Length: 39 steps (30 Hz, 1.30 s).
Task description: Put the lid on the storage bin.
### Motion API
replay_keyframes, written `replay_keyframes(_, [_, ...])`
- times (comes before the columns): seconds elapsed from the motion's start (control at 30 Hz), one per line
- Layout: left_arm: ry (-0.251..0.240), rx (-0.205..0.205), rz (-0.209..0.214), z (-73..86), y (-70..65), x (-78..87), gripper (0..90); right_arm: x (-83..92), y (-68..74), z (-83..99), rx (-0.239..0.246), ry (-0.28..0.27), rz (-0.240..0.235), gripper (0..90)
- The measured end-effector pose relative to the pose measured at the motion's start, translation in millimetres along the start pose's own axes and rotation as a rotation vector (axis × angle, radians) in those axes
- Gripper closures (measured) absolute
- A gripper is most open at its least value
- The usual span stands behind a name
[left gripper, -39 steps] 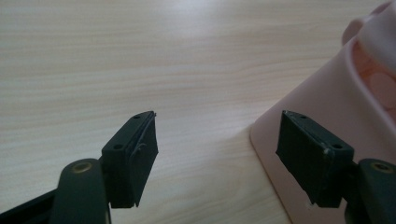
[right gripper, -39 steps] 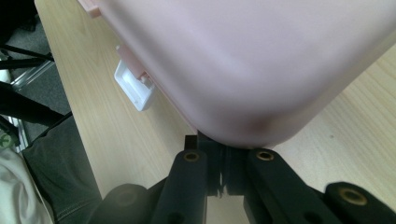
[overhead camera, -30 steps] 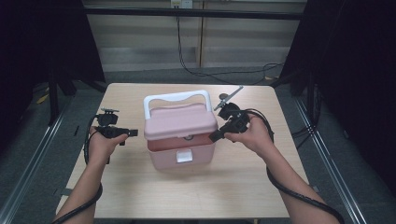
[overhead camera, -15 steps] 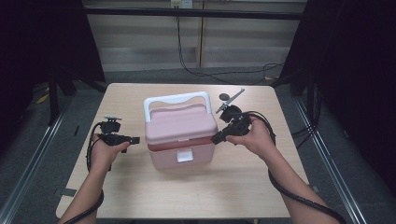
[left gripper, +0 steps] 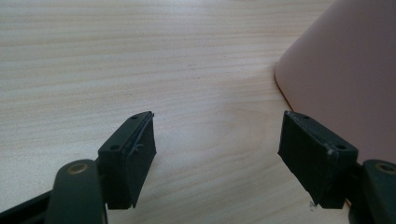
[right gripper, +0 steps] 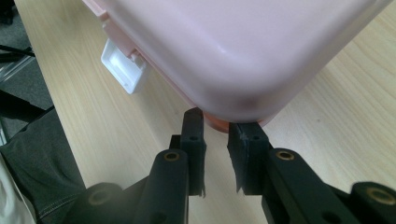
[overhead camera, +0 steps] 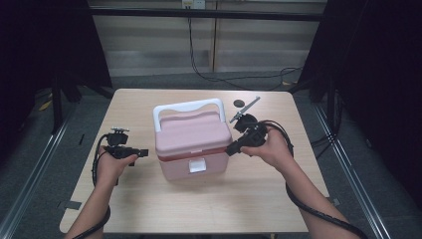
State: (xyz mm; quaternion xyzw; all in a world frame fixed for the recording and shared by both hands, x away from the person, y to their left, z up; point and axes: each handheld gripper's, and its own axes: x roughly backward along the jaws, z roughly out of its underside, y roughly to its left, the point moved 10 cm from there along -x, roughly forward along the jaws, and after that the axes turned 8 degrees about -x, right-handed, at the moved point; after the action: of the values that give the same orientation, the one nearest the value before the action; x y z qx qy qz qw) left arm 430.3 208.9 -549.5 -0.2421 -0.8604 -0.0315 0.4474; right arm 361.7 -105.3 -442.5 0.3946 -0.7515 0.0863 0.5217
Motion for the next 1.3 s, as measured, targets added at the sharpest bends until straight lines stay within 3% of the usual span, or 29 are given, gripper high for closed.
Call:
replay_keyframes(0.8, [-0.010, -0.022, -0.012, 3.1, -1.1, 3.2, 26.1, -0.8, -7.4, 6.2, -0.012, 0.000, 0.033, 67.4])
replay_keyframes(1.3, [-0.015, -0.035, -0.014, 6.4, 1.3, 7.6, 25.2, -11.4, -10.1, 13.9, -0.021, 0.006, 0.044, 49.4])
